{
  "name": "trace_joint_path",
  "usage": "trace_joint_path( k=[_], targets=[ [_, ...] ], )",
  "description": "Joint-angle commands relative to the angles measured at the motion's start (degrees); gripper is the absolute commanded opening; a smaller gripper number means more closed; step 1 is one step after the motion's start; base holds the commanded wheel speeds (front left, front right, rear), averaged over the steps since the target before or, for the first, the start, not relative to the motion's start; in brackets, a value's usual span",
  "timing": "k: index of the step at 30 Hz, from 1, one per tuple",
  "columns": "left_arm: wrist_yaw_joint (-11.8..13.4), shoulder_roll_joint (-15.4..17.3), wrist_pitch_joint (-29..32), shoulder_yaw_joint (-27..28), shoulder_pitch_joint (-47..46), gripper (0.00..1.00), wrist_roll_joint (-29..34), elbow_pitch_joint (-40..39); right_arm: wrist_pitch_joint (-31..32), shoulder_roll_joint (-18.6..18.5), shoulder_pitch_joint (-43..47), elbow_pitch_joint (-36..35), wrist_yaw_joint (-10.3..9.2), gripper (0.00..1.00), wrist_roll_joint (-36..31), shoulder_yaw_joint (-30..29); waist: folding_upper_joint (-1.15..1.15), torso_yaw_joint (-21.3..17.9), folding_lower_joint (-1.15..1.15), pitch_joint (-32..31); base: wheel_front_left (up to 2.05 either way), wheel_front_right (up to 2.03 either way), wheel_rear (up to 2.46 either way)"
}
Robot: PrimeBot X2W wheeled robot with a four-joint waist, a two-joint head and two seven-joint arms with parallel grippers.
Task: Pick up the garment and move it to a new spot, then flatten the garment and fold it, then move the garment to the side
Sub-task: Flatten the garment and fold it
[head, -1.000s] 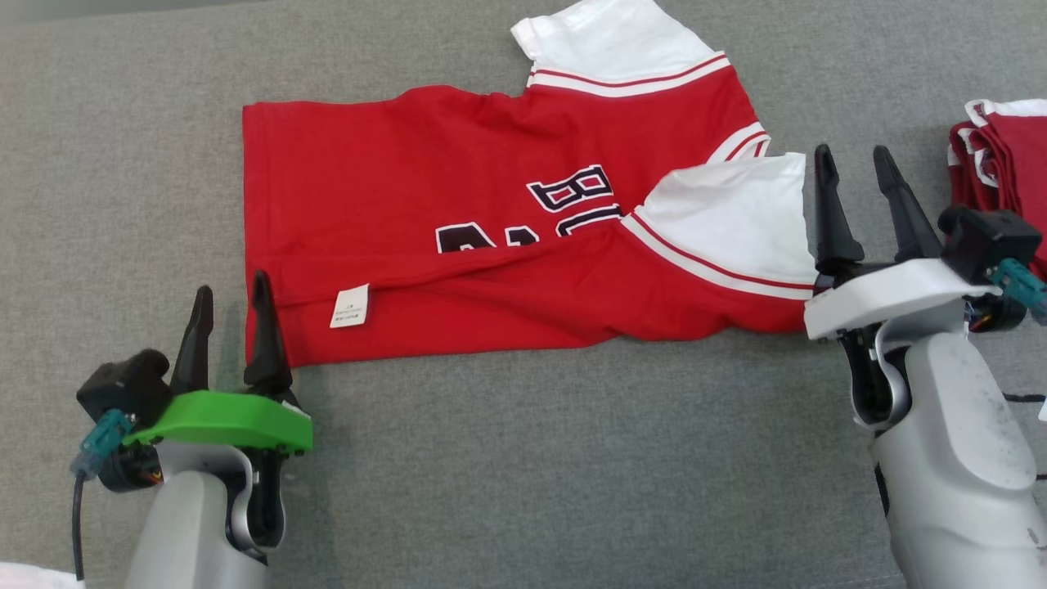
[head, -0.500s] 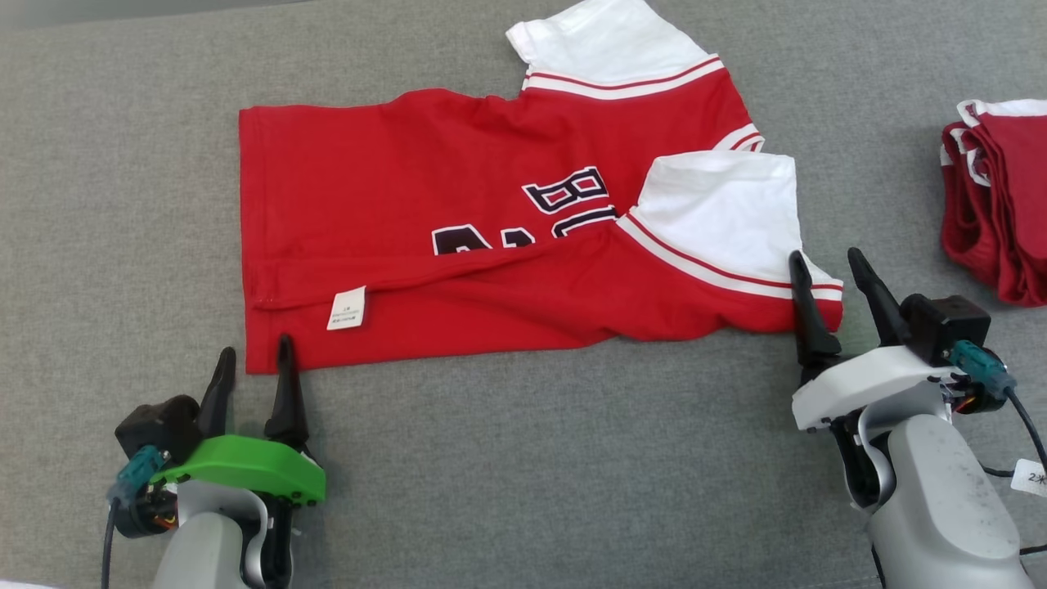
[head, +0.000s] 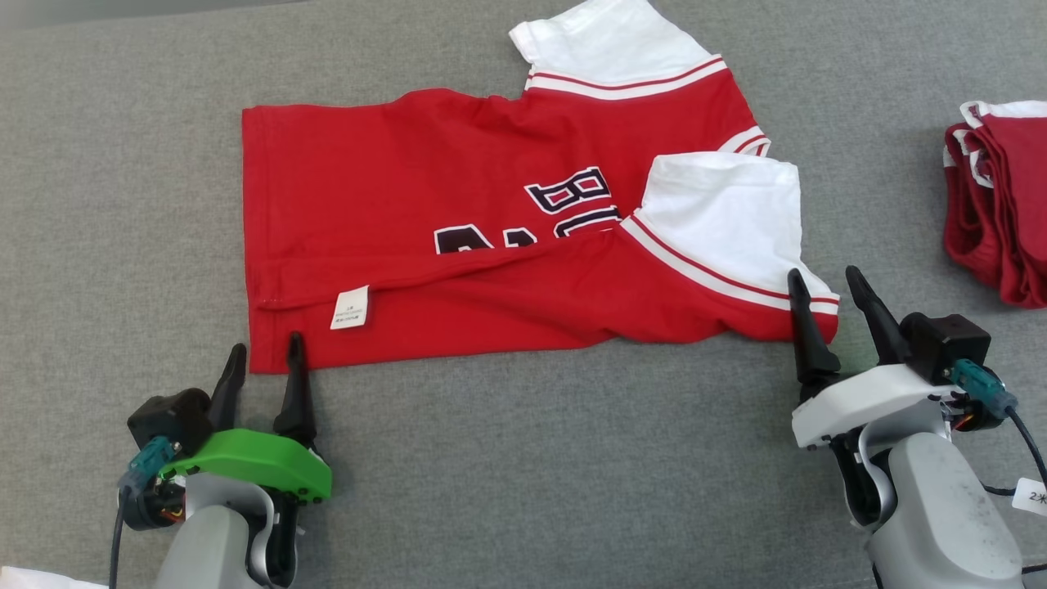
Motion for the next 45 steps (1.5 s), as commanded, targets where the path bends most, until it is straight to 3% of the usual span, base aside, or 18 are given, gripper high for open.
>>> trace_joint_path(
  k=[1, 8, 17, 18, 19, 20, 21, 22, 28, 37, 45],
  targets=[
    [0.14, 0.20, 0.28, -0.32, -0.20, 1.00, -0.45, 0.66, -0.11, -0.24, 1.02, -1.49, -0.09, 1.00, 0.63, 0.26, 0.00, -0.03, 0.00, 0.05, 0.00, 0.00, 0.00],
    [0.14, 0.05, 0.27, -0.12, 0.46, 1.00, -0.50, 0.33, -0.11, -0.24, 3.54, -2.47, -0.09, 1.00, 0.65, 0.85, 0.00, 0.00, 0.00, -0.23, 0.00, 0.00, 0.00],
    [0.14, 0.73, 0.38, -2.95, -0.29, 1.00, -2.04, 2.41, -0.03, -0.22, 1.74, 4.29, -0.09, 1.00, -0.43, 0.90, 0.00, 0.48, 0.00, -0.16, 0.00, 0.00, 0.00],
    [0.14, 0.82, 0.40, -3.25, -0.35, 1.00, -2.25, 2.74, -0.02, -0.22, 1.60, 5.14, -0.09, 0.92, -0.48, 1.03, 0.00, 0.55, 0.00, -0.16, 0.00, 0.00, 0.00],
    [0.14, 0.88, 0.41, -3.53, -0.38, 1.00, -2.55, 3.06, 0.02, -0.18, 1.46, 5.85, -0.09, 0.50, -0.61, 1.25, 0.00, 0.60, 0.00, -0.18, 0.00, 0.00, 0.00],
    [0.14, 0.97, 0.41, -4.02, -0.37, 1.00, -2.79, 3.58, 0.05, -0.17, 1.22, 6.54, -0.09, 0.22, -0.44, 1.46, 0.00, 0.65, 0.00, -0.18, 0.00, 0.00, 0.00],
    [0.14, 1.05, 0.43, -4.61, -0.44, 0.74, -3.30, 3.99, 0.20, -0.15, 1.05, 7.09, -0.09, 0.00, -0.19, 1.68, 0.00, 0.69, 0.00, -0.17, 0.00, 0.00, 0.00],
    [0.14, 1.18, 0.49, -5.06, -0.55, 0.00, -3.68, 4.13, 0.24, -0.12, 0.99, 7.42, -0.09, 0.00, -0.16, 1.79, 0.00, 0.71, 0.00, -0.16, 0.00, 0.00, 0.00],
    [0.14, 2.05, 0.30, -4.88, -0.36, 0.00, -5.20, 1.17, -0.04, -0.29, 0.17, 4.64, -0.11, 0.00, 2.25, 1.17, 0.00, 0.88, 0.00, -1.22, 0.00, 0.00, 0.00],
    [0.14, 2.44, 0.15, 1.90, 0.85, 0.00, -3.27, -8.36, -0.10, -0.29, -3.75, 0.00, -0.10, 0.00, 6.31, 0.40, 0.00, 0.43, 0.00, -7.81, 0.00, 0.00, 0.00],
    [0.15, 0.89, 0.15, 6.00, 7.08, 0.00, -0.46, -9.37, 0.58, -0.98, 0.08, 2.90, -0.11, 0.00, 8.85, 3.04, 0.00, 0.20, 0.00, -13.03, 0.00, 0.00, 0.00]
  ],
)
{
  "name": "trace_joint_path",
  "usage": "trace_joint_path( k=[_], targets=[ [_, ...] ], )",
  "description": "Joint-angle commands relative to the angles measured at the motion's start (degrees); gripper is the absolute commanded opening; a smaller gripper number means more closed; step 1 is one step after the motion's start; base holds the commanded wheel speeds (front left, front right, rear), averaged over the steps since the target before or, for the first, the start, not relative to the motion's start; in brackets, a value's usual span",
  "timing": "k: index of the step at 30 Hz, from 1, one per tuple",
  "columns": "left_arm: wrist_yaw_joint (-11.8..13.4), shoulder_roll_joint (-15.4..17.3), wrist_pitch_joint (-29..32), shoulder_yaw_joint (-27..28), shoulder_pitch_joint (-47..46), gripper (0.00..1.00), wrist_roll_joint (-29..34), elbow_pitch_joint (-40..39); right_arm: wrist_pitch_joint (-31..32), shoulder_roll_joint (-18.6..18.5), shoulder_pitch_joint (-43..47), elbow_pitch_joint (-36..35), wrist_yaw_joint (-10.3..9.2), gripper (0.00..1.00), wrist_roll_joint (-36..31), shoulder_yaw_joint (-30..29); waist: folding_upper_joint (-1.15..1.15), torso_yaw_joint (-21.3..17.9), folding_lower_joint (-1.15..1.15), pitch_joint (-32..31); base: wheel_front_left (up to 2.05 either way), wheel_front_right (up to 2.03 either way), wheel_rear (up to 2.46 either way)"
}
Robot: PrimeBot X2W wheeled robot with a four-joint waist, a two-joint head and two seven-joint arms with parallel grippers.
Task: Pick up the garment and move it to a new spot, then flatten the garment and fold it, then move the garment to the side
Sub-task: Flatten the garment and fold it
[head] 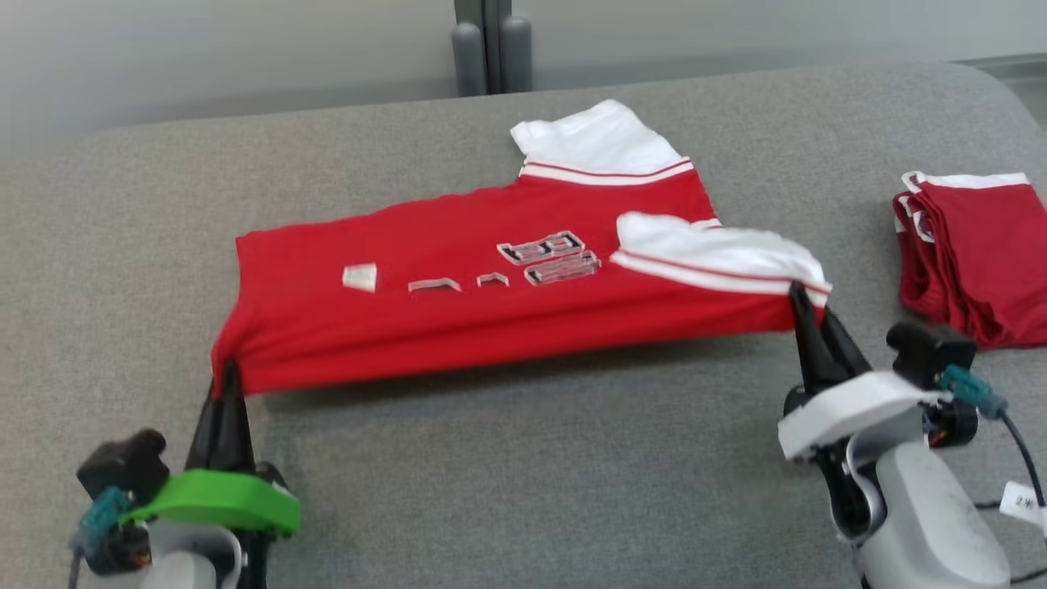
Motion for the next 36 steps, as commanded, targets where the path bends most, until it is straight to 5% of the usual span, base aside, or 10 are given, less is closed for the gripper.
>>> trace_joint_path(
  k=[1, 9, 10, 11, 12, 13, 22, 36],
  targets=[
    [0.16, -0.07, -0.02, 0.45, 2.50, 0.00, 0.73, 0.61, -0.06, -0.81, 2.60, 0.54, -0.13, 0.00, 1.07, -0.09, 0.00, -0.24, 0.00, -2.52, 0.00, 0.00, 0.00],
    [0.16, -2.43, -0.02, -0.60, 13.75, 0.00, 0.93, 4.82, -0.21, -1.11, 14.71, 2.74, -0.13, 0.00, 3.21, 1.69, 0.00, -0.27, 0.00, -3.57, 0.00, 0.00, 0.00],
    [0.16, -2.56, -0.02, -0.70, 14.32, 0.33, 1.22, 5.03, -0.21, -1.16, 15.75, 2.94, -0.13, 0.00, 3.15, 2.06, 0.00, -0.21, 0.00, -3.44, 0.00, 0.00, 0.00],
    [0.16, -2.57, -0.02, -0.73, 14.58, 0.93, 1.46, 5.09, -0.22, -1.31, 16.32, 3.03, -0.13, 0.19, 2.89, 2.23, 0.00, -0.18, 0.00, -3.20, 0.00, 0.00, 0.00],
    [0.16, -2.68, -0.02, -0.86, 14.65, 1.00, 1.48, 5.18, -0.23, -1.51, 16.57, 3.10, -0.13, 0.51, 2.45, 2.32, 0.00, -0.14, 0.00, -2.96, 0.00, 0.00, 0.00],
    [0.16, -2.84, -0.02, -0.87, 14.27, 1.00, 1.56, 5.20, -0.26, -1.63, 16.59, 3.16, -0.13, 1.00, 2.05, 2.36, 0.00, -0.05, 0.00, -2.62, 0.00, 0.00, 0.00],
    [0.15, -1.60, -0.02, -0.31, 2.09, 1.00, 3.41, 3.50, 0.39, -1.87, 6.83, 1.61, -0.11, 1.00, -3.86, 0.08, 0.00, 0.73, 0.00, 2.63, 0.00, 0.00, 0.00],
    [0.15, 8.09, -0.01, -10.68, -22.31, 1.00, -2.11, 22.72, 5.76, -1.39, -12.46, 1.12, -0.11, 1.00, -12.37, 3.61, 0.00, 0.40, 0.00, 13.19, 0.00, 0.00, 0.00]
  ],
)
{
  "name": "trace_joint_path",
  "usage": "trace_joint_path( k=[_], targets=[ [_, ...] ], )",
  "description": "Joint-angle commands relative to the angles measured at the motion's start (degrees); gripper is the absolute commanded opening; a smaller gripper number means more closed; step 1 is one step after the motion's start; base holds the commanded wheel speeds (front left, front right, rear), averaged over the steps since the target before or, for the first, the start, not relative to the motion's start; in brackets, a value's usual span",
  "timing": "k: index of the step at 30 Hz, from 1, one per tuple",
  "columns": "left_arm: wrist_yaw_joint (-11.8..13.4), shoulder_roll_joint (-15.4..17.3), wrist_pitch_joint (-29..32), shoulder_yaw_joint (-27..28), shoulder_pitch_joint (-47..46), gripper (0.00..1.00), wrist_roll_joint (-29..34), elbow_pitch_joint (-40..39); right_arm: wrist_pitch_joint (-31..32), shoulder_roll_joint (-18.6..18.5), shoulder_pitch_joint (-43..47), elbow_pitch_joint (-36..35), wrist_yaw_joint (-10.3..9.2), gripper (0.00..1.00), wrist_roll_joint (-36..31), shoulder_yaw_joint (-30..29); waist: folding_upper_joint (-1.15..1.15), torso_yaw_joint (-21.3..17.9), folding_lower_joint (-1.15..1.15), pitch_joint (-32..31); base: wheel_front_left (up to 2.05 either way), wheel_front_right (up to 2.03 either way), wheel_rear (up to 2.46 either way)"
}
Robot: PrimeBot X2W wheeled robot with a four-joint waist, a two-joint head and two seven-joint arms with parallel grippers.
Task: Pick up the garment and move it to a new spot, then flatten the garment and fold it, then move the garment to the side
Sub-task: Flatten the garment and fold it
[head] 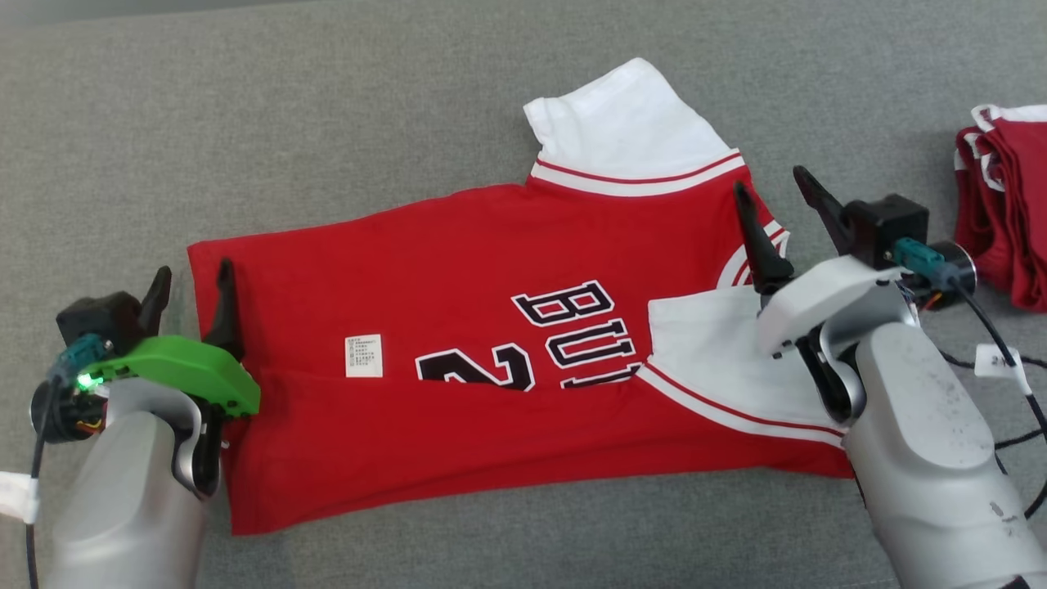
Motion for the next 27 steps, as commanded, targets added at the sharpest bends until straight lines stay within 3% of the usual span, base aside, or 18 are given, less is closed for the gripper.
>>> trace_joint_path(
  k=[1, 3, 4, 6, 13, 26, 27],
  targets=[
    [0.14, 1.03, 0.01, -1.08, -2.35, 1.00, -0.81, 1.32, 0.63, -0.07, -1.87, 0.43, -0.09, 1.00, -0.76, 0.60, 0.00, -0.01, 0.00, 3.23, 0.00, 0.00, 0.00],
    [0.14, 1.72, 0.01, -3.19, -3.95, 1.00, -1.45, 2.68, 1.45, 0.02, -4.24, 1.03, -0.09, 1.00, -1.49, 1.57, 0.00, 0.08, 0.00, 4.32, 0.00, 0.00, 0.00],
    [0.14, 1.92, 0.01, -4.10, -4.50, 0.79, -1.88, 3.36, 1.76, 0.05, -5.33, 1.33, -0.09, 1.00, -1.79, 1.98, 0.00, 0.16, 0.00, 4.81, 0.00, 0.00, 0.00],
    [0.14, 2.31, 0.06, -5.71, -5.97, 0.00, -2.91, 3.96, 2.74, -0.18, -7.57, 2.15, -0.09, 1.00, -2.39, 3.05, 0.00, 0.56, 0.00, 5.87, 0.00, 0.00, 0.00],
    [0.14, 3.06, 0.00, -8.46, -8.29, 0.00, -4.32, -1.60, 6.42, -2.00, -16.39, 7.09, -0.09, 1.00, -4.01, 3.58, 0.00, 3.52, 0.00, 8.32, 0.00, 0.00, 0.00],
    [0.14, -0.23, 0.00, -11.42, -8.49, 0.00, -5.34, -10.78, 15.12, -1.78, -31.75, 25.37, -0.09, 1.00, -8.52, -2.01, 0.00, 10.49, 0.00, 11.33, 0.00, 0.00, 0.00],
    [0.14, -0.38, 0.00, -11.52, -8.32, 0.00, -5.49, -10.92, 15.78, -1.76, -32.35, 26.55, -0.09, 0.89, -9.13, -2.38, 0.00, 10.64, 0.00, 11.33, 0.00, 0.00, 0.00]
  ],
)
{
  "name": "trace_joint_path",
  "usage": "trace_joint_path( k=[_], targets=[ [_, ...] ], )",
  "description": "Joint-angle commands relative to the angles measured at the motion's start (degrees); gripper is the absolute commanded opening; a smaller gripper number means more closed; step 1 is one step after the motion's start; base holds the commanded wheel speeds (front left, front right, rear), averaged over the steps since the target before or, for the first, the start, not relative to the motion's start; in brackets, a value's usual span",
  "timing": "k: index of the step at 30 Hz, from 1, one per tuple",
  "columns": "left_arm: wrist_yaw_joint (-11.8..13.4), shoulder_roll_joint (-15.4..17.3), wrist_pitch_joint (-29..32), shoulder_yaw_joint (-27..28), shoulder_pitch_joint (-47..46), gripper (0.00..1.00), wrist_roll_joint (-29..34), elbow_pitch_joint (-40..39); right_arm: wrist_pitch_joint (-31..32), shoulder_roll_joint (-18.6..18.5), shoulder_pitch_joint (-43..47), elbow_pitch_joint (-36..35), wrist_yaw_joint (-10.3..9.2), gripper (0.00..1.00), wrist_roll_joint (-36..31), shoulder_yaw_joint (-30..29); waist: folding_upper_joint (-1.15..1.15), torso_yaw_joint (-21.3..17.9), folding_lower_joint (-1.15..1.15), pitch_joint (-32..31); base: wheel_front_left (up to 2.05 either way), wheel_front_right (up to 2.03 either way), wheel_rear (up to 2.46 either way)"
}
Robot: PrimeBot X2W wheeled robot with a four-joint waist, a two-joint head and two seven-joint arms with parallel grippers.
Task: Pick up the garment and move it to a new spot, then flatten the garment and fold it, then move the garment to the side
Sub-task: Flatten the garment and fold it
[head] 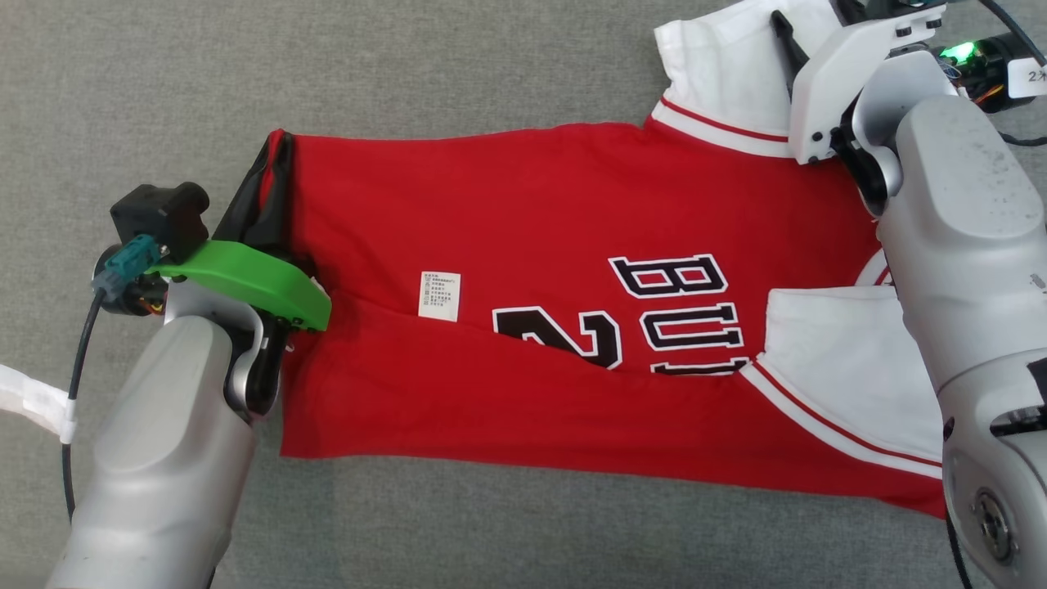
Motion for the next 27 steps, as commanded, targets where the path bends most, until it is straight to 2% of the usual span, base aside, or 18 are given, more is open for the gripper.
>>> trace_joint_path(
  k=[1, 2, 3, 13, 20, 27],
  targets=[
    [0.14, -0.17, -0.01, -0.07, -0.49, 0.00, -0.42, -0.25, 1.40, -0.27, -0.70, 2.13, -0.09, 0.43, -1.45, -0.57, 0.00, 1.32, -0.01, 0.81, 0.00, 0.00, 0.00],
    [0.14, -0.28, -0.01, -0.06, -0.31, 0.00, -0.67, -0.36, 1.52, -0.15, -0.80, 2.99, -0.09, 0.11, -1.82, -0.88, 0.00, 1.40, -0.01, 0.81, 0.00, 0.00, 0.00],
    [0.14, -0.31, -0.01, 0.32, -0.16, 0.00, -0.91, -0.65, 0.69, 0.01, -1.06, 3.46, -0.09, 0.00, -2.22, -1.52, 0.00, 1.43, -0.01, 0.81, 0.00, 0.00, 0.00],
    [0.14, 0.77, -0.01, 7.45, 3.01, 0.00, 1.88, -7.73, -18.68, 0.83, -4.27, 0.52, -0.09, 0.00, -4.71, -7.81, 0.00, -0.94, -0.01, -2.03, 0.00, 0.00, 0.00],
    [0.14, 1.58, -0.01, 8.94, 8.22, 0.00, 3.36, -9.15, -21.66, 2.36, 1.31, -1.80, -0.09, 0.00, 1.82, -4.91, 0.00, -4.06, -0.01, -7.03, 0.00, 0.00, 0.00],
    [0.14, 2.71, -0.01, 10.67, 14.49, 0.00, 4.06, -8.85, -21.70, 2.61, 16.78, -14.19, -0.09, 0.00, 12.43, -0.25, 0.00, -7.46, -0.01, -12.00, 0.00, 0.00, 0.00]
  ],
)
